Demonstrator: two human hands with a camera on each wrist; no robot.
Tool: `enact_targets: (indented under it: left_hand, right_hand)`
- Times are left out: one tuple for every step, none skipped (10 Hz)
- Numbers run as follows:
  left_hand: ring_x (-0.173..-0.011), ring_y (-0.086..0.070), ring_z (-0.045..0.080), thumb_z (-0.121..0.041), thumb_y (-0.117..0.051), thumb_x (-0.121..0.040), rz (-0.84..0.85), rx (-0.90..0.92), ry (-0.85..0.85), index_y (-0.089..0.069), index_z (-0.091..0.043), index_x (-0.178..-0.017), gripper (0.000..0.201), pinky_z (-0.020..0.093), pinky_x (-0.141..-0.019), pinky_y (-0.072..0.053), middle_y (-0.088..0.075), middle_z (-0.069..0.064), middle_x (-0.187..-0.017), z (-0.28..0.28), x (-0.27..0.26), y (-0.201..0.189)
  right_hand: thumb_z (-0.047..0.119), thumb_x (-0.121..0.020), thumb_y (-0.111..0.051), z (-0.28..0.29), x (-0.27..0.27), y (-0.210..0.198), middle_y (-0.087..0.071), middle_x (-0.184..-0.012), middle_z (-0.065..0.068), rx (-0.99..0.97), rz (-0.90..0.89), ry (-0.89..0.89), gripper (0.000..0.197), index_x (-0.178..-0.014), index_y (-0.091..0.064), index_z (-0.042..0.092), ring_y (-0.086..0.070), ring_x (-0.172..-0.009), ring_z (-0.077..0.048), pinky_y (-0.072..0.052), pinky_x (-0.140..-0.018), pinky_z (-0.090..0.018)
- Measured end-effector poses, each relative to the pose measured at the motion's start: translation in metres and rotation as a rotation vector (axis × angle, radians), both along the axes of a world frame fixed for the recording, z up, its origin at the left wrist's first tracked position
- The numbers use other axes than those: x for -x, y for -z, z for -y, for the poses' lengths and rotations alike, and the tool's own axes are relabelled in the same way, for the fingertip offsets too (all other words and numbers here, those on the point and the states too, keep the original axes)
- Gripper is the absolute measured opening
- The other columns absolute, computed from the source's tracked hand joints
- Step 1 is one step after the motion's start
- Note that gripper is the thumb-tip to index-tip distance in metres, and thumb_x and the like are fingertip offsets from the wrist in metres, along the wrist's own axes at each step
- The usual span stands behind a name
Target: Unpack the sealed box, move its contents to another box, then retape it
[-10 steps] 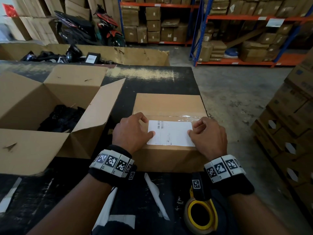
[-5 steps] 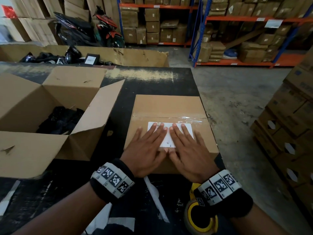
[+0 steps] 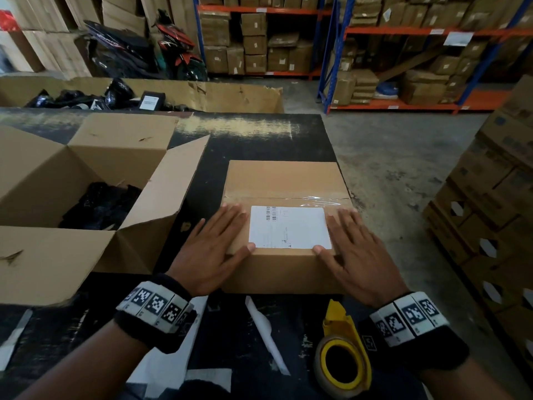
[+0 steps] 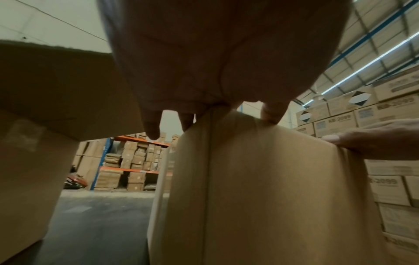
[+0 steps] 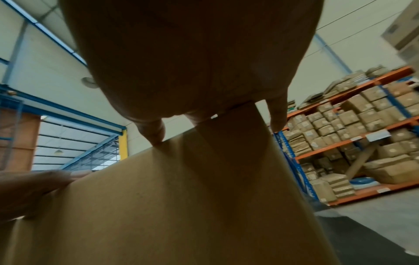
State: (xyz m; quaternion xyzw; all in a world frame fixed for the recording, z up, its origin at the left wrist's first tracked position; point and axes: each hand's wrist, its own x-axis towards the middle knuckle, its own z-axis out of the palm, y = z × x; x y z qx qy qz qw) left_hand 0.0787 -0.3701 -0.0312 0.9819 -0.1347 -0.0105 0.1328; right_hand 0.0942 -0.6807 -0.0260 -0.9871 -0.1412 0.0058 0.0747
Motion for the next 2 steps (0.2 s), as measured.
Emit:
enact_targets:
  left_hand:
    - [-0.155, 0.015, 0.005, -0.077, -0.012, -0.091, 0.015, 0.123, -0.041, -0.006, -0.037, -0.162, 0.082, 0.041, -0.126, -0.004, 0.009, -0.015, -0.170, -0.0056, -0.0028, 0.0046]
    - [-0.157, -0.008, 0.012, -0.076, -0.021, -0.091, 0.055, 0.316, -0.131, -0.019, -0.035, -0.161, 0.081, 0.044, -0.124, -0.023, -0.005, -0.010, -0.170, -0.0148, -0.0024, 0.0021]
  right_hand:
    - [0.077, -0.089, -0.004, -0.0017, 0.0018, -0.0002, 0.007, -0.168, 0.003, -0.077, 0.009, 0.013, 0.085, -0.160, -0.001, 0.031, 0.010, -0.154, -0.016, -0.015, -0.124, -0.047]
    - [0.076, -0.090, -0.010, 0.0053, 0.0093, -0.0035, -0.003, -0.168, 0.003, -0.211, 0.047, 0.082, 0.084, -0.160, -0.013, 0.030, 0.004, -0.155, -0.016, -0.017, -0.124, -0.049]
